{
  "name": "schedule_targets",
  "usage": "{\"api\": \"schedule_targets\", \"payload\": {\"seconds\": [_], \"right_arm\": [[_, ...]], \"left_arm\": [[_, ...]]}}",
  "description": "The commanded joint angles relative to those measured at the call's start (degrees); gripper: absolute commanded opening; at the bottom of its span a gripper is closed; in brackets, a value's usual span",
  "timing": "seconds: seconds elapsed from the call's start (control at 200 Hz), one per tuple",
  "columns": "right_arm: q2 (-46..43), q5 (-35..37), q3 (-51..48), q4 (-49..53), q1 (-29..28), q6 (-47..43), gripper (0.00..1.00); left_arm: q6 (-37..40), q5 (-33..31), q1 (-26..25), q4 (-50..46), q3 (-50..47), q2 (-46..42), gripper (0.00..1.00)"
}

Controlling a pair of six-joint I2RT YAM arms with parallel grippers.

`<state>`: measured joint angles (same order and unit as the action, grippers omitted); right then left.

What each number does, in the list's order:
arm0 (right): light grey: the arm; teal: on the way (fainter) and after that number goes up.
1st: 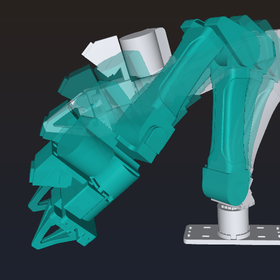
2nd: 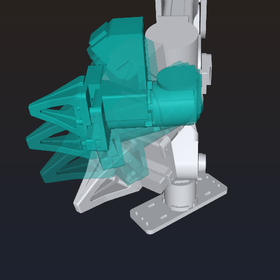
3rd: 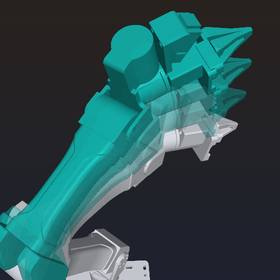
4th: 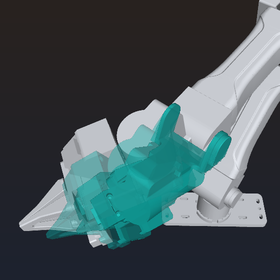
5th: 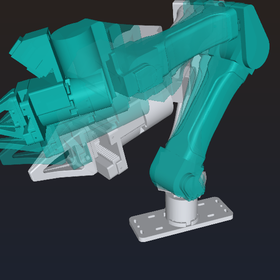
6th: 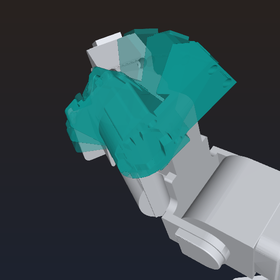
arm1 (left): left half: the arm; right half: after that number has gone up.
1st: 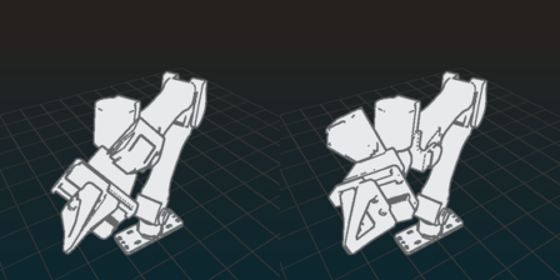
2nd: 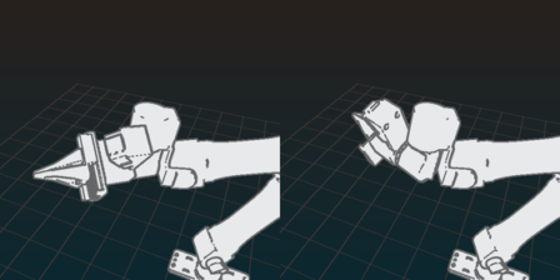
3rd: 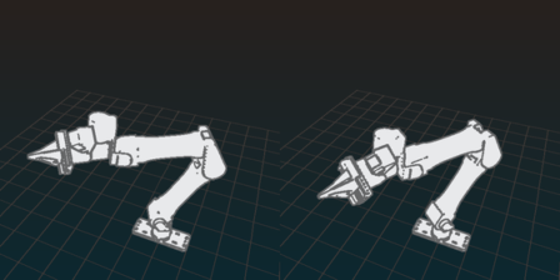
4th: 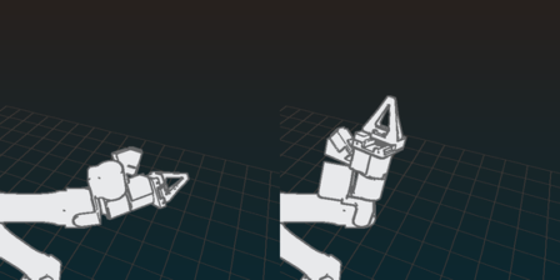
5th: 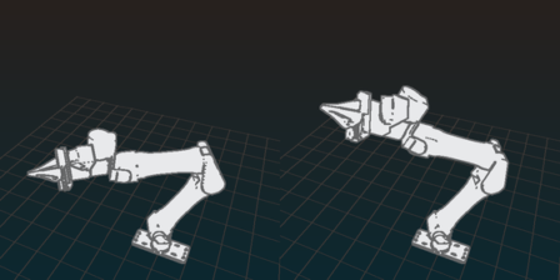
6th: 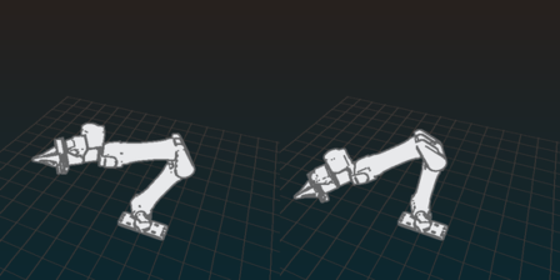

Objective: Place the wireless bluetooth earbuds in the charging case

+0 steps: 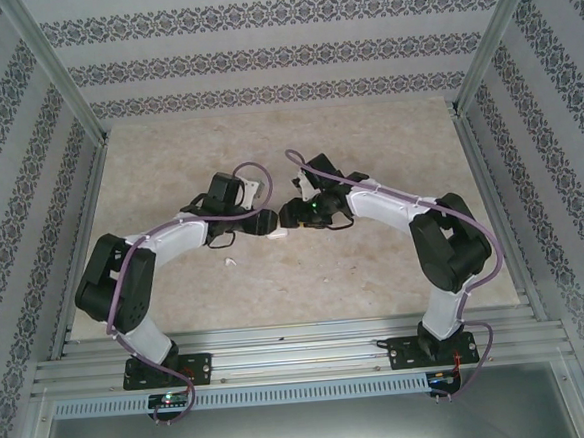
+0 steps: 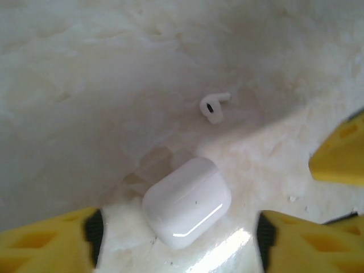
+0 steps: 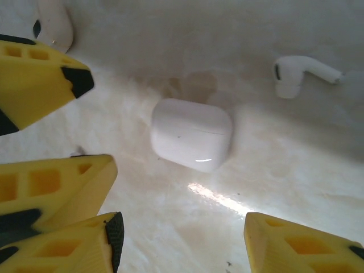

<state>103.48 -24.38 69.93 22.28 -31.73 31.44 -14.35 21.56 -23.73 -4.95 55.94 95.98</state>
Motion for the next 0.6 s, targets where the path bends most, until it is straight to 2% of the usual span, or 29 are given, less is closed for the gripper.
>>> {"api": "schedule_targets", "payload": {"seconds": [0.0,0.155,0.26,0.595], "right_arm": [[-2.2,1.1,-4.3,-3.9,2.1,4.2,0.59],[-6.2,0.9,-9.8,-6.7,4.7,5.3,0.59],[-8.5,0.9,-11.3,-6.3,6.1,4.1,0.59],[-12.3,-1.5,-15.9,-8.4,10.6,3.1,0.59]], "left_arm": [[-11.8,-4.2,-1.9,-3.6,1.3,-0.5,0.83],[-14.7,-9.7,-5.2,-7.6,3.8,1.5,0.91],[-15.7,-12.8,-6.6,-12.1,7.7,5.5,0.92],[-17.0,-21.9,-11.5,-15.6,13.4,12.0,0.91]]}}
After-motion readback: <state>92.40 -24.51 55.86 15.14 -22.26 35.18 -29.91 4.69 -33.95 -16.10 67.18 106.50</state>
